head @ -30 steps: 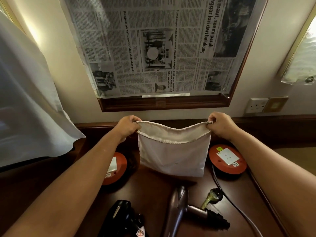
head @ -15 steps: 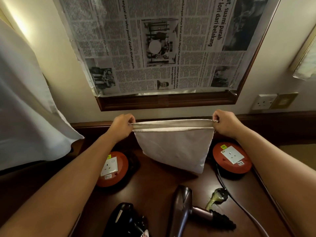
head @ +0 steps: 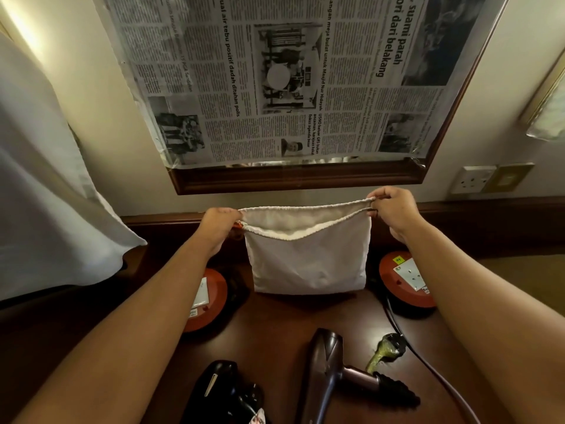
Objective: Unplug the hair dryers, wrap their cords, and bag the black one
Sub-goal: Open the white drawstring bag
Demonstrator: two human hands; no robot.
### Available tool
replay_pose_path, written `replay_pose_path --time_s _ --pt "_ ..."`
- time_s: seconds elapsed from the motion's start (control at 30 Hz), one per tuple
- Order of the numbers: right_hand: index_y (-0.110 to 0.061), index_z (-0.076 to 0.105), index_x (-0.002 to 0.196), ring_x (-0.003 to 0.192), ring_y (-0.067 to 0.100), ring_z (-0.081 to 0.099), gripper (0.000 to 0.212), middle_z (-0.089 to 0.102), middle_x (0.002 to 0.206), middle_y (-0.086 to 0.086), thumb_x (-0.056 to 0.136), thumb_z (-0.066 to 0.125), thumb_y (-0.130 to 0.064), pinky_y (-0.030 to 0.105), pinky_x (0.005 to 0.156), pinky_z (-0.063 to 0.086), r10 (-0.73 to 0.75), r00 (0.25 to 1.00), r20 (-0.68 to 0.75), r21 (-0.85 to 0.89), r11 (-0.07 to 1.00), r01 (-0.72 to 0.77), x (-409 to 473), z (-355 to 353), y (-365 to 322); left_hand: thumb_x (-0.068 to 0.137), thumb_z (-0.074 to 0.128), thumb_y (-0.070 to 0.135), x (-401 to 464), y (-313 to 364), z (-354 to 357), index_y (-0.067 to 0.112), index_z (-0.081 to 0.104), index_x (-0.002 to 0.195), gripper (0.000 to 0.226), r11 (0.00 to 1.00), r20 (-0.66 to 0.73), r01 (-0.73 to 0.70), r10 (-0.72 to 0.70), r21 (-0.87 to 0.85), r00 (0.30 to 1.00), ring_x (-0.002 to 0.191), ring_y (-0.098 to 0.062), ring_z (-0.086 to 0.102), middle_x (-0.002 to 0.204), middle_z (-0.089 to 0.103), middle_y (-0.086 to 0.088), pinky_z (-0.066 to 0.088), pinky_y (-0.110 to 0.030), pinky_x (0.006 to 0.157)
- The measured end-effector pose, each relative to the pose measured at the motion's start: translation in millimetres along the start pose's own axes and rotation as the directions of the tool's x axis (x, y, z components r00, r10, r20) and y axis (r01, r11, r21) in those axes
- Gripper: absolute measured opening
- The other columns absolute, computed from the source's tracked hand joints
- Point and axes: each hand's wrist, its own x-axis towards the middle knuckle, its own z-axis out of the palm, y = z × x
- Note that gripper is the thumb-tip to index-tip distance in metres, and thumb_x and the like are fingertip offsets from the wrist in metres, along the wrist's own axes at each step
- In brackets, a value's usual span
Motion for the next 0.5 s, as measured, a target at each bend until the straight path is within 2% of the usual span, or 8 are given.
replay_pose_path --time_s 0.07,0.13,0.23,0.33,0.43,0.5 --pt "-0.011 0.068 0.089 0.088 0.020 0.066 0.014 0.066 0.093 0.007 0.090 0.057 -0.003 0.036 0.084 0.057 -0.007 1.000 -0.017 0.032 0.999 0.008 -1.5 2.4 -0.6 0.087 0.058 -0.004 1.3 2.2 3.0 -0.001 0.062 0.073 0.014 0.995 -0.027 0.002 -0.004 -0.096 1.000 0.060 -0.021 0.056 0.069 0.056 -0.014 0.050 -0.027 0.055" --pt "-0.011 0.069 0.086 0.087 0.019 0.065 0.016 0.067 0.093 0.009 0.089 0.057 -0.001 0.033 0.084 0.056 -0.020 0.999 -0.032 0.077 0.997 0.022 -3.1 3.1 -2.1 0.087 0.057 -0.003 0.7 4.7 4.4 0.004 0.065 0.075 0.016 0.990 -0.045 -0.015 0.009 -0.143 0.999 0.061 -0.020 0.058 0.070 0.059 -0.011 0.051 -0.030 0.059" --pt "-0.011 0.070 0.080 0.085 0.019 0.065 0.018 0.068 0.087 0.009 0.088 0.056 -0.003 0.032 0.084 0.056 -0.037 0.999 -0.033 0.155 0.987 0.042 -8.4 1.8 -3.4 0.091 0.055 -0.001 -9.2 8.5 4.6 0.010 0.067 0.083 0.018 0.983 -0.059 -0.077 0.068 -0.168 0.996 0.059 -0.013 0.058 0.072 0.063 -0.007 0.051 -0.021 0.053" --pt "-0.012 0.071 0.074 0.082 0.019 0.065 0.018 0.068 0.081 0.006 0.086 0.059 -0.007 0.030 0.080 0.055 -0.063 0.997 -0.042 0.227 0.971 0.071 -22.2 -0.5 4.3 0.092 0.054 -0.001 -21.9 -1.9 1.0 0.012 0.068 0.084 0.020 0.978 -0.085 -0.129 0.117 -0.164 0.990 0.061 -0.014 0.058 0.074 0.063 -0.007 0.050 -0.020 0.054" --pt "-0.013 0.071 0.078 0.080 0.017 0.065 0.015 0.069 0.082 0.005 0.087 0.060 -0.008 0.028 0.076 0.054 -0.067 0.997 -0.023 0.162 0.984 0.070 -42.3 -1.2 29.0 0.091 0.057 0.000 -35.5 -32.7 -3.8 0.014 0.069 0.083 0.020 0.991 -0.095 -0.090 0.081 -0.100 0.992 0.063 -0.014 0.059 0.076 0.065 -0.008 0.050 -0.023 0.059" --pt "-0.011 0.071 0.079 0.079 0.019 0.065 0.015 0.069 0.081 0.008 0.087 0.059 -0.006 0.032 0.078 0.054 -0.014 1.000 0.013 0.121 0.993 0.012 -52.9 3.0 56.2 0.090 0.057 -0.002 -46.7 -59.6 -3.8 0.016 0.070 0.081 0.023 0.997 -0.100 -0.052 0.047 -0.052 0.994 0.065 -0.015 0.059 0.077 0.066 -0.006 0.050 -0.022 0.058"
